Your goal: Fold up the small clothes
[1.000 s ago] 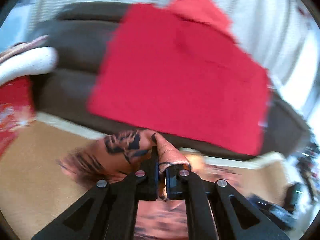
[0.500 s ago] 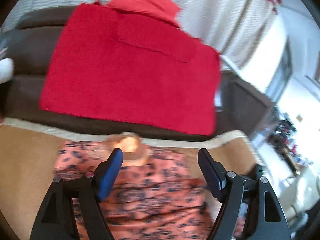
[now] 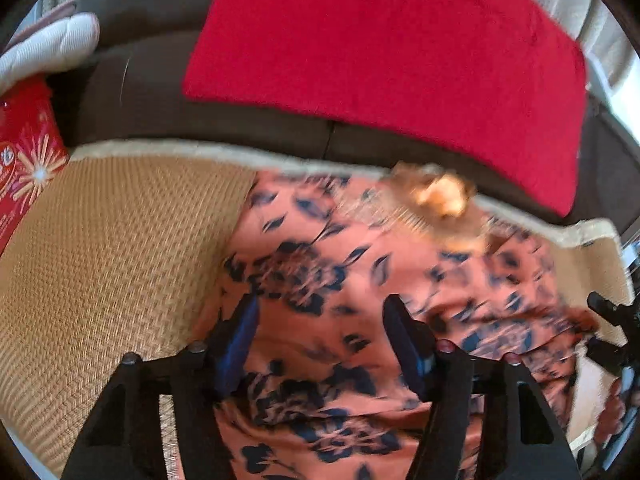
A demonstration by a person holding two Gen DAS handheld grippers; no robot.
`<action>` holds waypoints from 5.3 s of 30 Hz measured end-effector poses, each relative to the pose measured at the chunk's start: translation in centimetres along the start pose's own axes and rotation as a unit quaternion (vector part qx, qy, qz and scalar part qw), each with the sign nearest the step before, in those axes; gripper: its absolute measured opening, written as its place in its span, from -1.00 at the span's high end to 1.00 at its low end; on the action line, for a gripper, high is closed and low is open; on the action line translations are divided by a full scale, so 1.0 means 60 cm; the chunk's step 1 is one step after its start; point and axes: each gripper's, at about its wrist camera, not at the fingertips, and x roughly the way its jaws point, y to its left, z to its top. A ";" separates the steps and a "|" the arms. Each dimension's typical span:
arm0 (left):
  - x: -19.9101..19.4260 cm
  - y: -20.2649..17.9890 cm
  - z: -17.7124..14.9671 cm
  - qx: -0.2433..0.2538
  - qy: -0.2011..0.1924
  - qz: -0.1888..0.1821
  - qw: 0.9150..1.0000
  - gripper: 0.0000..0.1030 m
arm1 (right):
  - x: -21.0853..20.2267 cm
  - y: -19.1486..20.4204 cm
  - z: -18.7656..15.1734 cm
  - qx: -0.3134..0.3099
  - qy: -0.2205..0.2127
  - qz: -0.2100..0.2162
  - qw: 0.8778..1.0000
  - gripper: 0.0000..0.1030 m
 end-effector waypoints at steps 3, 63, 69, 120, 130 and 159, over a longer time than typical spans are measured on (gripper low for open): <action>0.039 0.016 -0.011 0.000 0.037 0.019 0.999 0.08 | 0.032 0.019 -0.012 -0.030 0.040 -0.042 0.998 0.58; 0.014 0.022 -0.026 0.014 -0.011 -0.019 1.000 0.16 | -0.080 -0.016 0.006 -0.040 -0.134 -0.103 0.985 0.78; 0.002 0.011 -0.011 0.017 -0.049 -0.021 0.998 0.16 | -0.120 -0.011 0.019 -0.032 -0.189 -0.048 0.980 0.77; -0.188 0.146 -0.344 -0.033 -0.056 0.056 0.996 -0.67 | -0.314 -0.126 -0.255 -0.050 -0.050 -0.069 0.995 -0.82; -0.189 0.153 -0.416 -0.063 -0.013 0.023 0.998 -0.67 | -0.279 -0.172 -0.292 -0.011 0.024 -0.089 0.996 -0.79; -0.119 0.096 -0.418 -0.031 0.038 -0.080 0.996 0.81 | -0.165 -0.197 -0.368 -0.057 0.093 -0.139 0.984 0.64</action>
